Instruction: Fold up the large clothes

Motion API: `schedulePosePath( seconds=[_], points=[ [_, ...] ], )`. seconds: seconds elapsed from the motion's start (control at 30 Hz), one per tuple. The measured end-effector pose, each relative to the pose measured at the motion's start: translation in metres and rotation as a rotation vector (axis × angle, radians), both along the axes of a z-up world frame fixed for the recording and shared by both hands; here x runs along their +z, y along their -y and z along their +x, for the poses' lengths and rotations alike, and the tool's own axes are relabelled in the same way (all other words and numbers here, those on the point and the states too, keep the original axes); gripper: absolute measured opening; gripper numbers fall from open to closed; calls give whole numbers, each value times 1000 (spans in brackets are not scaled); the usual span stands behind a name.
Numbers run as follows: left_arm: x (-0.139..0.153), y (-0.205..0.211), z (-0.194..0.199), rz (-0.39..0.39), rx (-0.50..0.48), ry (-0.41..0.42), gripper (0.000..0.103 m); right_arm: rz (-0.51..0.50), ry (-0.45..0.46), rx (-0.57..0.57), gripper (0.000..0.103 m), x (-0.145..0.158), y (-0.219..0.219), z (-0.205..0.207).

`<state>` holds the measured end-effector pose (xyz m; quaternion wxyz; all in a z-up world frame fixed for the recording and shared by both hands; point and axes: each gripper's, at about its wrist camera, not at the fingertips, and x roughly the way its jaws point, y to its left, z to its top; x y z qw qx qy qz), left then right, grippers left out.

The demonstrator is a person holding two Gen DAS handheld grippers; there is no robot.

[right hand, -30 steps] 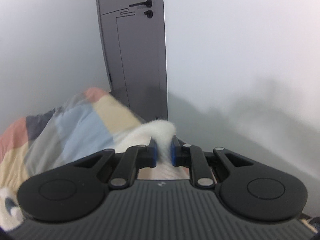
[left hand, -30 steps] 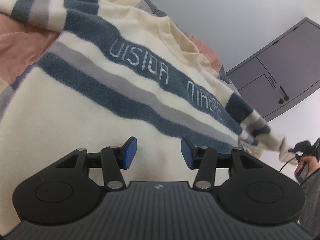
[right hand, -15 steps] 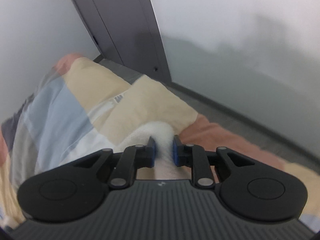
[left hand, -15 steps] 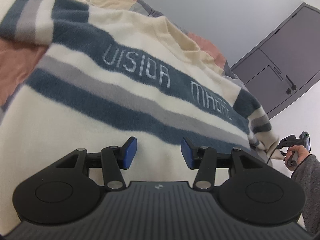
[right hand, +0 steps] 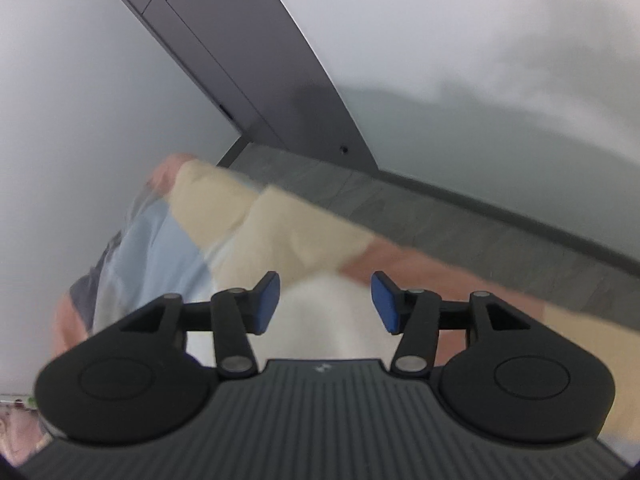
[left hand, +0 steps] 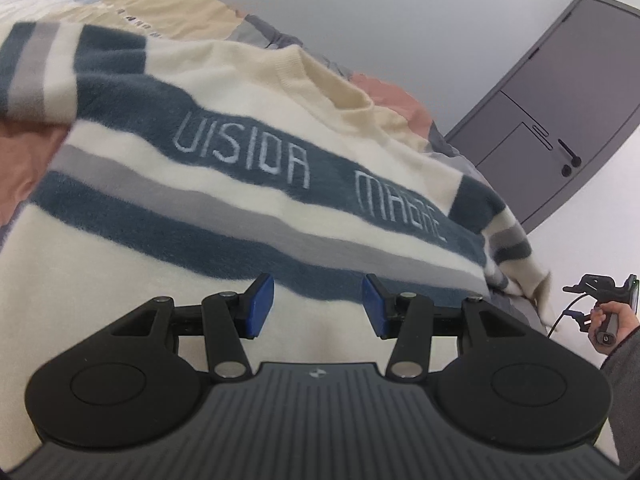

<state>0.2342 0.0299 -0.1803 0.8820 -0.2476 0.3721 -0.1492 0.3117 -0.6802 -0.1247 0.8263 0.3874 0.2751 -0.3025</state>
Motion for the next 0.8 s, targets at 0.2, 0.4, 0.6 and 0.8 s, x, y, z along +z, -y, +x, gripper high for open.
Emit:
schedulePosePath(
  seconds=[0.2,0.4,0.6,0.8],
  points=[
    [3,1,-9,-5,-6,7,54,72,-27,123,55,-22,-43,-23],
    [-8,0,-10,-41,-4,-38,54,177,154,26,56,-62,-60,-25],
    [-9,-3,-9,-43,8,-43,54,168,343,-39,55,-67,-44,2],
    [-17,3,0,-14,-1,-56,54,21,410,15,56,-19,-35,46]
  ],
)
